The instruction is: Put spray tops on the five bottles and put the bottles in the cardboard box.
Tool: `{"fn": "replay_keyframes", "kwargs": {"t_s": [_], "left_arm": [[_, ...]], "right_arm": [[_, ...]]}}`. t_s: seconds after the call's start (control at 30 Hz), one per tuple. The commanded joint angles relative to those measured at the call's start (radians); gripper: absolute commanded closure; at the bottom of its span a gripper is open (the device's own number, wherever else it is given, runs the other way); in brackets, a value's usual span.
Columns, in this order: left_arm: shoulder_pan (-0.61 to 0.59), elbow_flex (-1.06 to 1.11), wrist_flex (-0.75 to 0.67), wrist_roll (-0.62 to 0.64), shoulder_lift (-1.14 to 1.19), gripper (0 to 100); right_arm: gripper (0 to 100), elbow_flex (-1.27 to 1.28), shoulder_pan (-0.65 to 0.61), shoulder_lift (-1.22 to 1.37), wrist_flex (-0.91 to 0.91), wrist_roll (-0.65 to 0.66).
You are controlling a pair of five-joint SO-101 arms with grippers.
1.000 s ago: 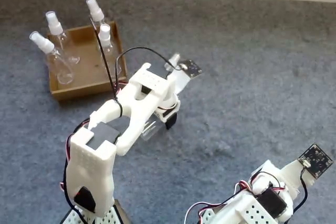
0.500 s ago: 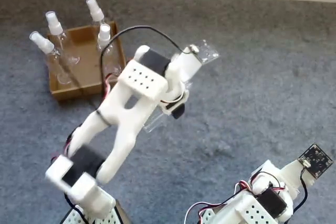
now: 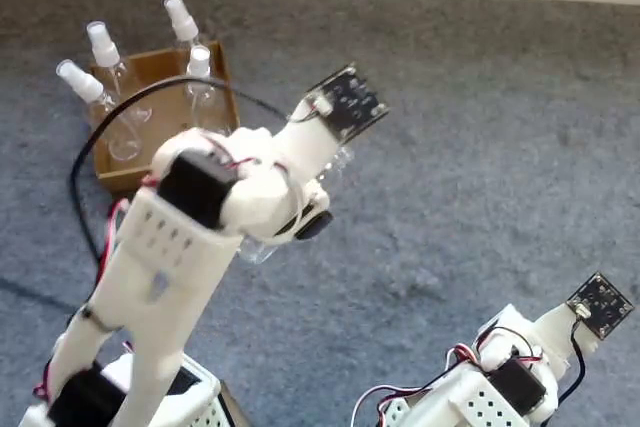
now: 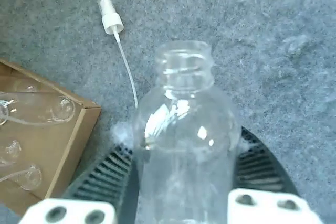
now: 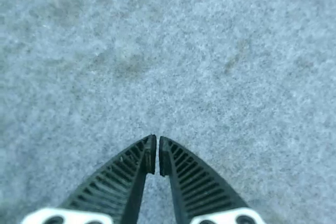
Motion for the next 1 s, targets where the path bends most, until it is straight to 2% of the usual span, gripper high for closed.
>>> {"fn": "replay_keyframes", "kwargs": {"t_s": [0.0, 0.1, 0.23, 0.37, 0.47, 0.5, 0.6, 0.7, 0.8, 0.97], "left_arm": [[0.007, 0.056, 0.002, 0.009, -0.2, 90], [0.002, 0.14, -0.012, 0.008, -0.3, 90], [-0.108, 0.312, -0.127, 0.008, -0.414, 90], [-0.282, 0.545, -0.319, 0.008, -0.536, 90], [-0.315, 0.742, -0.45, 0.008, -0.645, 90], [-0.315, 0.796, -0.485, 0.011, -0.68, 90], [-0.318, 0.906, -0.568, 0.012, -0.762, 90], [-0.32, 0.967, -0.62, 0.012, -0.802, 90], [-0.32, 1.03, -0.675, 0.012, -0.829, 90], [-0.321, 1.162, -0.767, 0.032, -0.901, 90]], "right_arm": [[98.7, 0.117, -0.068, -0.013, -0.002, -0.005], [98.7, 0.117, -0.197, -0.013, -0.008, -0.005], [98.7, 0.114, -0.372, -0.013, -0.179, -0.002], [98.5, 0.114, -0.386, -0.013, -0.358, -0.002], [98.2, 0.117, -0.4, -0.013, -0.504, 0.012], [98.2, 0.11, -0.412, -0.013, -0.519, 0.052], [98.2, 0.094, -0.473, -0.013, -0.519, 0.259], [98.2, 0.061, -0.567, -0.013, -0.469, 0.394], [98.2, 0.035, -0.622, -0.013, -0.349, 0.417], [98.1, -0.108, -0.705, -0.01, -0.251, 0.417]]}}
